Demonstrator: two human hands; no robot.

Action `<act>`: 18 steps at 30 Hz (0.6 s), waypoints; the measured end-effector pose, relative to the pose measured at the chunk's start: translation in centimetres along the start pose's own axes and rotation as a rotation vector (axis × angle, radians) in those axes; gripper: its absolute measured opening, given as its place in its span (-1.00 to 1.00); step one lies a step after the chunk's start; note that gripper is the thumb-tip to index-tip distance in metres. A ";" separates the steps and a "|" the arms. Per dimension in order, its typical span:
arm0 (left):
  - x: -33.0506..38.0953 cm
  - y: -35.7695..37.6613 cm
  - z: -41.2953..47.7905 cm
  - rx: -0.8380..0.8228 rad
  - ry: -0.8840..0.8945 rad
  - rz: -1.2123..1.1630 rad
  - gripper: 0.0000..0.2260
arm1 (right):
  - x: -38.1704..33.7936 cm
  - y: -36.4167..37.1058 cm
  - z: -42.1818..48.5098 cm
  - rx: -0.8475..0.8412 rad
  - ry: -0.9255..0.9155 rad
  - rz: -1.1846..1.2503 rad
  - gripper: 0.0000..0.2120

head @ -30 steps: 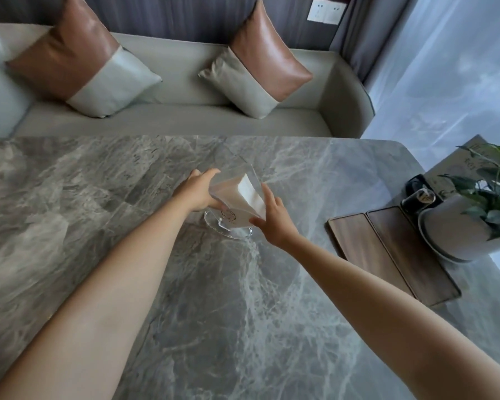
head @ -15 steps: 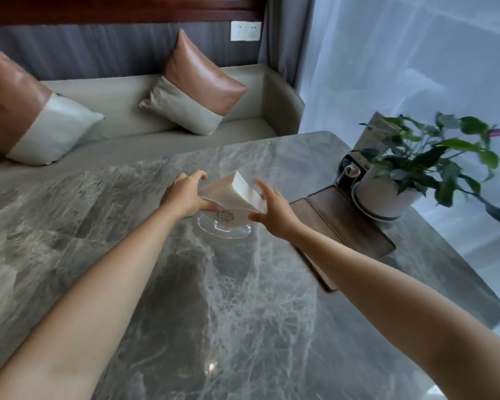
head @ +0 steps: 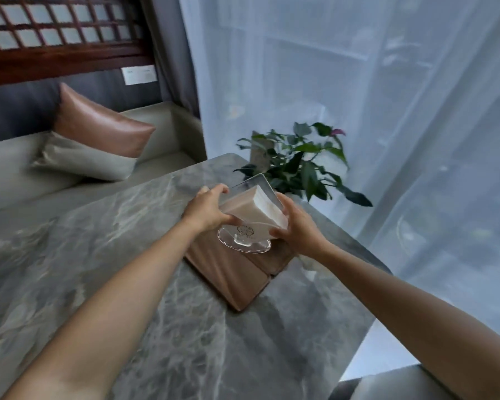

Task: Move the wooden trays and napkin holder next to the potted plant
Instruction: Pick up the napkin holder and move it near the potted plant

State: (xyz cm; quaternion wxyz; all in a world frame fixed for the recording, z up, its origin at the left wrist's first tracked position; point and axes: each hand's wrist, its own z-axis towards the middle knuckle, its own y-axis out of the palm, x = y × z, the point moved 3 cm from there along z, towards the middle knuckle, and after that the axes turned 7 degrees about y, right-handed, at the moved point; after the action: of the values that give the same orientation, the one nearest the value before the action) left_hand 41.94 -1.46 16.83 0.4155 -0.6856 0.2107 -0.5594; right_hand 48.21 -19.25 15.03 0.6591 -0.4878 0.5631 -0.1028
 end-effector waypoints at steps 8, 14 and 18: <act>9.7 9.3 5.5 -0.162 0.131 0.036 -0.29 | 11.0 -6.9 -0.8 0.116 0.149 0.089 -0.28; 14.8 16.4 8.5 -0.284 0.180 -0.039 -0.28 | 18.2 -9.7 -1.8 0.179 0.285 0.134 -0.28; 16.6 20.1 9.8 -0.346 0.177 -0.051 -0.22 | 21.7 -10.2 -2.0 0.189 0.364 0.166 -0.28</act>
State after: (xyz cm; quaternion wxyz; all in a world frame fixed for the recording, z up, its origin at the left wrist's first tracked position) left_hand 59.45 -22.04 10.20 0.2569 -0.7001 0.3223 -0.5832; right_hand 58.21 -40.37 9.04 0.5956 -0.3493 0.6987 -0.1870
